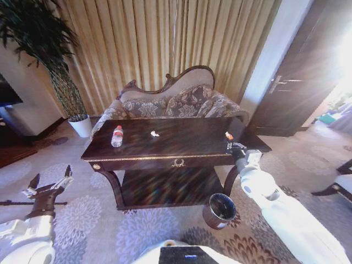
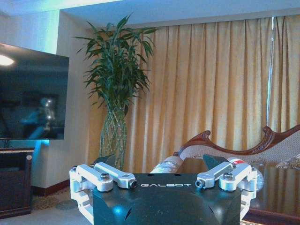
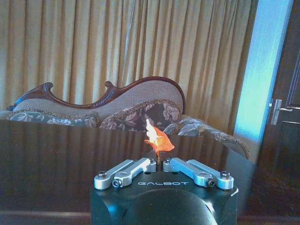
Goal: Move to the front of the table and place the trash on the table into the trash bin.
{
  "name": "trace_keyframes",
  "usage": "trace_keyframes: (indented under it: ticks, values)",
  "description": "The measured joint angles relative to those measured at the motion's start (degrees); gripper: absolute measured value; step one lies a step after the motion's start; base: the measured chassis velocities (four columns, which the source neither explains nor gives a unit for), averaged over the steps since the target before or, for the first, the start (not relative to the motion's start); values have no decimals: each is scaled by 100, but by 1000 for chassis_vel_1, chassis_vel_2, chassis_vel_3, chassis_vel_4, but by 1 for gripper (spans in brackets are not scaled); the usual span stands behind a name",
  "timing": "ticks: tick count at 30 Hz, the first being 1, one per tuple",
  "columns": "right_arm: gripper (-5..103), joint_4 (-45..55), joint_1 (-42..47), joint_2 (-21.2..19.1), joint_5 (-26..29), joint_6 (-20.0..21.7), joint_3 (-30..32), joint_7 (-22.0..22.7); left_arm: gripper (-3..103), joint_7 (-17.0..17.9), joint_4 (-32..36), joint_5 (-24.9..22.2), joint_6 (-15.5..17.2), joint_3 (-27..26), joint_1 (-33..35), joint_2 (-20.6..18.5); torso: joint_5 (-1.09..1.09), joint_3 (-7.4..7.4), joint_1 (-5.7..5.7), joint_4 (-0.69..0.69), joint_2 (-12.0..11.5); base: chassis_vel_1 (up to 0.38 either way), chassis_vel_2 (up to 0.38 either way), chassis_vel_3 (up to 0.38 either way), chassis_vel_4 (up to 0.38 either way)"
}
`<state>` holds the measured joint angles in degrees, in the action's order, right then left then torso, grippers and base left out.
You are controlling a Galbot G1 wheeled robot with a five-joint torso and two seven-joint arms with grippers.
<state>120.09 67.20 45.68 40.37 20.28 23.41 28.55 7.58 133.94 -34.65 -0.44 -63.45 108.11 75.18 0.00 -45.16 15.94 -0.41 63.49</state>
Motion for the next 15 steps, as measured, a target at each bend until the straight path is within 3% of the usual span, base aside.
trace_keyframes:
  ticks: [9,15]
  values:
    - [2,-202,-47,113,-252,-280,-164,-11,100,-1,-7,10,0,14,-6,-14,0,1,-2,-1,1,90,-94,-95,93]
    - [2,-399,114,250,-293,-211,-156,-89,100,-1,-9,11,-1,-2,-2,-23,0,-1,0,0,0,6,-7,-10,9]
